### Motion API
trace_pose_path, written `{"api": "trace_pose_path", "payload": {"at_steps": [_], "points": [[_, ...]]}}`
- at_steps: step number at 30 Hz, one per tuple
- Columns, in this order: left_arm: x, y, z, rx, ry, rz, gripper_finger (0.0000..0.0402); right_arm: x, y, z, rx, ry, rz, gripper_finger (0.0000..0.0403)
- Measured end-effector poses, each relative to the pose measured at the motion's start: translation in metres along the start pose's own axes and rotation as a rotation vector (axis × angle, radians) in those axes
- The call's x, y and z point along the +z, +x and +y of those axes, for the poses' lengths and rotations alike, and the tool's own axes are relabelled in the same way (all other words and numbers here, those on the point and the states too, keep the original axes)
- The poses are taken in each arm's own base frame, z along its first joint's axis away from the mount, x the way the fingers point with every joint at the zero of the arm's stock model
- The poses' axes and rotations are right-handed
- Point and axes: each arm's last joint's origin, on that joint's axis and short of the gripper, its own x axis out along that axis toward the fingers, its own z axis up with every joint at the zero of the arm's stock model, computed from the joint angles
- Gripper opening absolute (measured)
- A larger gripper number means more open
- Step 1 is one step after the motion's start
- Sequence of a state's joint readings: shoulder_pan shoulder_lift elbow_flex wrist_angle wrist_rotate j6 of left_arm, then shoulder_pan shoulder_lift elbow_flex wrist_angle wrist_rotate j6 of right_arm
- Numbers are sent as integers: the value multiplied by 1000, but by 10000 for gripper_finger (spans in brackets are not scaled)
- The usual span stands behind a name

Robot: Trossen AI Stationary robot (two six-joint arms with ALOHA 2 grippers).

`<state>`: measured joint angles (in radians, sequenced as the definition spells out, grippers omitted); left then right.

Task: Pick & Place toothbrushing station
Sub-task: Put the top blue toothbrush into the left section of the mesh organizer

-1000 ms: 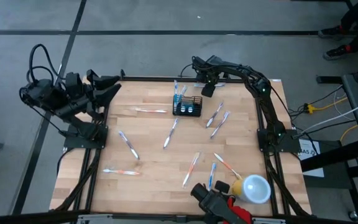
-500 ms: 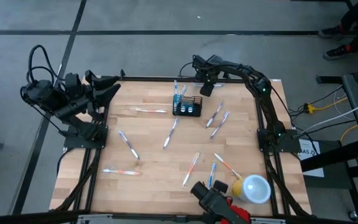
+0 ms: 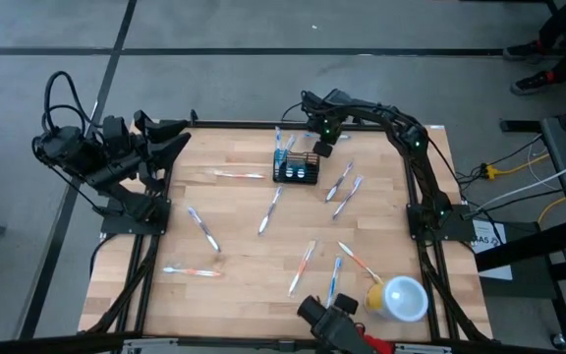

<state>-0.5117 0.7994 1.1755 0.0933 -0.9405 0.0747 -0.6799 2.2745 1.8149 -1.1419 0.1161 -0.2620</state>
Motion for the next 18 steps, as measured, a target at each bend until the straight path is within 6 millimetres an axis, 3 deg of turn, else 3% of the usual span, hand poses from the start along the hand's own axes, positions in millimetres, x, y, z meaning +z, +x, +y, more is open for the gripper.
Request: {"api": "trace_pose_path", "payload": {"at_steps": [8, 12, 18], "points": [[0, 0, -1, -25, 16, -2, 166, 4, -44, 21, -93, -160, -154, 11], [0, 0, -1, -25, 17, -2, 166, 6, -41, 20, -119, -175, -154, 50], [0, 0, -1, -21, 10, -1, 166, 6, -22, 2, -124, -105, -113, 114]]}}
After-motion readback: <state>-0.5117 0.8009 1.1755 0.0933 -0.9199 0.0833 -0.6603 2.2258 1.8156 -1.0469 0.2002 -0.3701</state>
